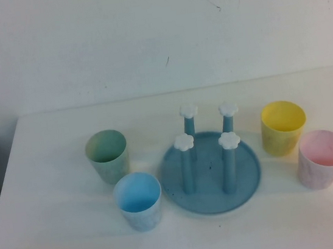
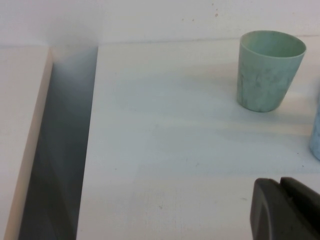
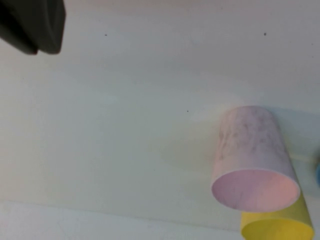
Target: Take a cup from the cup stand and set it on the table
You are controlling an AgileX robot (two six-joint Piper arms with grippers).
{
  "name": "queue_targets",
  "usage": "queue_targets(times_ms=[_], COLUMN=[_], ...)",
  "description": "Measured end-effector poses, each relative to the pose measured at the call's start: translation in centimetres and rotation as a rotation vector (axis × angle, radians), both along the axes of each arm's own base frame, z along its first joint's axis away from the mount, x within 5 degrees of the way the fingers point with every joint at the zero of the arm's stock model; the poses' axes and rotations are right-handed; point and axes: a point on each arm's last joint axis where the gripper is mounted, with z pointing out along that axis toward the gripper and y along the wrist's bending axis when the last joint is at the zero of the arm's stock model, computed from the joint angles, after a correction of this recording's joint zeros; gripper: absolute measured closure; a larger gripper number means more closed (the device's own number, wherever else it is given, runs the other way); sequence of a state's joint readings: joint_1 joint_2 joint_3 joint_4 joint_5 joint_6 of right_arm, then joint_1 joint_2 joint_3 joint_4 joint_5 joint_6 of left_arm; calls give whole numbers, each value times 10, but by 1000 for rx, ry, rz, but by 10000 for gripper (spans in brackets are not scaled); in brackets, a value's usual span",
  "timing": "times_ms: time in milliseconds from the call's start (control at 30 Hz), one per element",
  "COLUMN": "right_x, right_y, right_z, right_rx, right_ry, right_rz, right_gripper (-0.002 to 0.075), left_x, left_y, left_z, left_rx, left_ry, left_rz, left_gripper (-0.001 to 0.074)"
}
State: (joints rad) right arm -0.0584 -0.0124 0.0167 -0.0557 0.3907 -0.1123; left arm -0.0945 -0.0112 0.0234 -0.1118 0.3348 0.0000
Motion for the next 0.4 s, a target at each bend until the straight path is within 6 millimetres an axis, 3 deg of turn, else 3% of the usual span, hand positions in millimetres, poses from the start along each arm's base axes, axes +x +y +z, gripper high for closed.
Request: queue_targets(times_ms=[400], right_x=[1], right_y=[0], right_z=[0], right_rx=[7], right_ry=[-13], right_rz=[1], right_gripper=[727], left_x=[0], left_y=[0], left_z=[0], left_rx=[0], left_ry=[0], left_rz=[0], left_gripper=[737])
